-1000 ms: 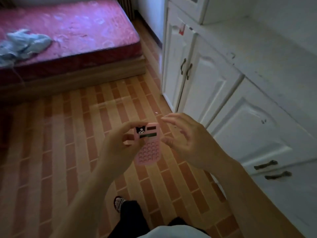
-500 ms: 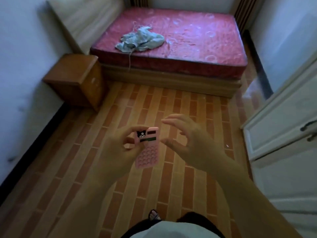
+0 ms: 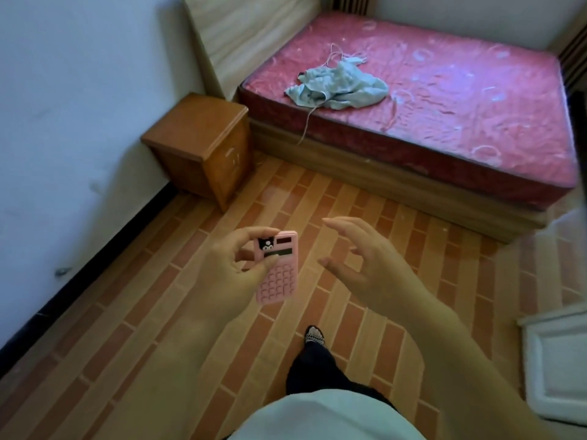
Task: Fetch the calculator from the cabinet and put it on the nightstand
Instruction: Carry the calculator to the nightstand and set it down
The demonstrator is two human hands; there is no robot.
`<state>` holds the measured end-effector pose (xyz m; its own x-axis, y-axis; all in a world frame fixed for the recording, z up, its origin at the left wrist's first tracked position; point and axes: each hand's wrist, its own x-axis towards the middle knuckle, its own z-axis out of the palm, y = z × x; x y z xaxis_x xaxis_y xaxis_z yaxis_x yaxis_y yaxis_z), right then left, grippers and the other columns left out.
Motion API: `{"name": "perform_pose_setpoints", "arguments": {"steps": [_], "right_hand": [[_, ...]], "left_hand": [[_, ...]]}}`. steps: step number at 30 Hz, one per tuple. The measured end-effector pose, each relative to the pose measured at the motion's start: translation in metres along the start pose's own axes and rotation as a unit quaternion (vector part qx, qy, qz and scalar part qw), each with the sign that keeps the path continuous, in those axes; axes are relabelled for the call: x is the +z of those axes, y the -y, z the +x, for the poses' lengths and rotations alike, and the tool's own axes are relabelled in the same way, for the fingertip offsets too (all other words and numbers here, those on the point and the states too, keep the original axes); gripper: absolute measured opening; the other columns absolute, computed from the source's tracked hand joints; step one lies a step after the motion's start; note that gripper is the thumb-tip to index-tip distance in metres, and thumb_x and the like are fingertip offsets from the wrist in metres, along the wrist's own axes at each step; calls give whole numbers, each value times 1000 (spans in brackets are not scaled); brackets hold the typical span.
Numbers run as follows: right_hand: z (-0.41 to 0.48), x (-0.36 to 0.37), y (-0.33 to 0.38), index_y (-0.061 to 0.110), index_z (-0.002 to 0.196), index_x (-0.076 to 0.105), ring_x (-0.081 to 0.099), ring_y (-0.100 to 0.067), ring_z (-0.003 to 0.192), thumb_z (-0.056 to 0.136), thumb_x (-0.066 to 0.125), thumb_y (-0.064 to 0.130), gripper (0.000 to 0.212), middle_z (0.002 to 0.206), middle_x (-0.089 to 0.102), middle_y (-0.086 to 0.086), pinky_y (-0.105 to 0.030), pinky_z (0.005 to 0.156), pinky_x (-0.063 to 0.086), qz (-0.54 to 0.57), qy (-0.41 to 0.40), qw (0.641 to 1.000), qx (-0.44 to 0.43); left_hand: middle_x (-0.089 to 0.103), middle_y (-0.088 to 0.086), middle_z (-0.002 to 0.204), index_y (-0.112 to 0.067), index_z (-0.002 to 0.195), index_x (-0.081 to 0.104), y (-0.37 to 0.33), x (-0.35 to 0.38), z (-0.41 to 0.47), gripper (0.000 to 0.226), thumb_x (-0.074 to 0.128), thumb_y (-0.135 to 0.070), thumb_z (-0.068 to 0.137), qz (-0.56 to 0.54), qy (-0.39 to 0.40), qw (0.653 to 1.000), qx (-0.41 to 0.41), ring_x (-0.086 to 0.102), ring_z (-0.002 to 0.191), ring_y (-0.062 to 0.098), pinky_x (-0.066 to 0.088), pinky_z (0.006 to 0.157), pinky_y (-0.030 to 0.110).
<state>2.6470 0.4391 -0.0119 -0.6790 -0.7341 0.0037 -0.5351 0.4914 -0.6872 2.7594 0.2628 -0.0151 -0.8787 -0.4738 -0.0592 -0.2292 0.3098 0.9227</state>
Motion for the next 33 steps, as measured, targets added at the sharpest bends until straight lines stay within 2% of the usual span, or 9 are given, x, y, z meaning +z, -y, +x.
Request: {"name": "perform_pose_setpoints", "arguments": {"steps": [4,7,12,14,18,25,27,29,33], "right_hand": [[80,-42,-25,38,135,34,39,4,118,76,42,61,63,132,37,24,-27,100,41,-7,-9,1000,4],[141,-54,-33,39,134,34,38,7,113,77,44,59,61,137,38,21,-17,95,39,-20,6,1000,-14],[236,-47,-34,40,134,34,39,3,119,83,53,48,55,139,37,20,-28,101,42,-7,57,997,-45],[277,-42,-31,38,135,34,38,5,117,83,52,50,57,139,37,20,-25,101,41,-18,87,994,-65],[369,-34,-29,35,135,37,39,7,108,82,53,51,58,137,39,19,-15,92,39,-25,101,990,-96],[521,-48,-29,32,133,42,47,-3,116,82,55,50,55,135,43,15,-26,96,44,-31,80,992,-87],[561,-54,-30,31,133,42,47,-3,115,83,55,47,54,135,43,14,-25,96,43,-34,73,993,-81],[597,-60,-33,30,134,42,45,-1,115,84,55,47,54,135,43,14,-22,96,41,-33,73,994,-74],[665,-68,-48,30,133,43,45,-2,116,80,51,54,59,135,43,15,-25,97,43,-23,82,994,-64]], "left_hand": [[63,-16,100,-39,97,64,-22,4,89,31,68,-15,79,-16,6,1000,-11,61,87,6,55,59,20],[64,-14,101,-46,93,62,-25,0,146,32,69,-18,79,-16,-13,1000,-14,61,91,8,58,60,26],[65,-16,99,-43,94,63,-16,-22,208,31,69,-17,78,-22,-68,997,-41,60,90,2,55,63,20],[65,-15,96,-40,94,64,-9,-32,239,31,69,-14,78,-34,-99,993,-50,60,88,-3,54,61,17],[66,-15,98,-42,93,64,9,-61,314,30,69,-17,78,-28,-127,990,-55,61,87,1,56,61,22],[65,-17,101,-39,97,63,15,-112,470,26,68,-22,79,-17,-94,995,-35,62,88,4,57,61,23],[66,-15,102,-39,97,63,12,-120,514,26,68,-19,79,-25,-82,996,-19,63,89,6,56,61,21],[64,-17,103,-39,97,63,9,-125,555,26,68,-20,80,-23,-76,997,-13,61,89,0,52,59,15],[62,-20,102,-40,97,61,13,-130,626,25,68,-24,80,-17,-57,998,-31,56,91,-10,50,56,12]]}}
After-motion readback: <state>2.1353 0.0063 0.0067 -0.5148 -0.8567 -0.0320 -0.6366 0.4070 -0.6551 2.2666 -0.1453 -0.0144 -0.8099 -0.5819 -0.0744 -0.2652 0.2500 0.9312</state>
